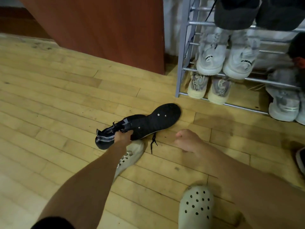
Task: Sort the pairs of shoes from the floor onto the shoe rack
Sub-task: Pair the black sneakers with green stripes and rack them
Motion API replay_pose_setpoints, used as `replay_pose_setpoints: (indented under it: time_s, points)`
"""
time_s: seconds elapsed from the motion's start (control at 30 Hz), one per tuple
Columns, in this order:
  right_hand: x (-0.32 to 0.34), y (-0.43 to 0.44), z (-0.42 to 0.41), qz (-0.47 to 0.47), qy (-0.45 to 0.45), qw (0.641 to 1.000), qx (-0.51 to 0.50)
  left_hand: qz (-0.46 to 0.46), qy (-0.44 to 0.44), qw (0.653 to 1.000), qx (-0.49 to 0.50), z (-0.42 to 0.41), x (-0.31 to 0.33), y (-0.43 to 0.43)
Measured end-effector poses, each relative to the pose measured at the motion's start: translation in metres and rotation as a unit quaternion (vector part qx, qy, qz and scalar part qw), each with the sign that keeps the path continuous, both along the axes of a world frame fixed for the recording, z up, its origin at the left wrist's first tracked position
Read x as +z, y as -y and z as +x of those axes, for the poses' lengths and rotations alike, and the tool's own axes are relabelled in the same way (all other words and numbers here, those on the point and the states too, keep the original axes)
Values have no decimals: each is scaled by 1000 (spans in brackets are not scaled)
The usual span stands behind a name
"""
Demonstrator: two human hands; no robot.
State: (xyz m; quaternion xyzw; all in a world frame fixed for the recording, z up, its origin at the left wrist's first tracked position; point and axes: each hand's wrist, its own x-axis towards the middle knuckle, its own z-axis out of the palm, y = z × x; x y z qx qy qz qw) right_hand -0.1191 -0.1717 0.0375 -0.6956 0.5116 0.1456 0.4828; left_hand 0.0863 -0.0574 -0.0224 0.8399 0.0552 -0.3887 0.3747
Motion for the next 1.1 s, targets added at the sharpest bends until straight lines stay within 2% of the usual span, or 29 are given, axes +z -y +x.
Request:
replay_pose_setpoints:
  time_s: [0.1, 0.2, 0.3, 0.37, 0.43, 0.5, 0.57, 0.63, 0.77, 0.97, 1.1]
  points:
    - [-6, 2, -4, 17, -1, 1000, -12, 1, 22, 999, 48, 0, -8, -1]
    - [-7, 0, -9, 43, 7, 999, -18, -30, 5, 997, 74, -5, -4, -6]
    - [-4, -6, -15, 47, 10, 999, -22, -61, 4, 996, 65, -11, 7, -14]
    - [1, -10, -21, 34, 4, 999, -18, -66, 41, 997, -6, -17, 16, -21]
    - [6, -14, -25, 16, 0, 1000, -6, -52, 111, 985, -122, -28, 26, -27]
    - [12, -17, -25, 3, -9, 1000, 2, -51, 201, 944, -256, -50, 36, -32]
    - [17, -21, -26, -10, -20, 1000, 12, -66, 254, 894, -363, -76, 37, -36]
    - [20, -24, -29, -26, -26, 999, 30, -55, 222, 876, -425, -102, 36, -40]
    - [17, -31, -42, -38, -49, 997, 51, -2, 64, 892, -448, -123, 26, -39]
    - [16, -40, -55, -4, -51, 998, 22, 33, 54, 935, -348, -123, 10, -22]
    - [11, -33, -52, 5, -38, 999, -2, 89, 67, 911, -397, -118, -6, -12]
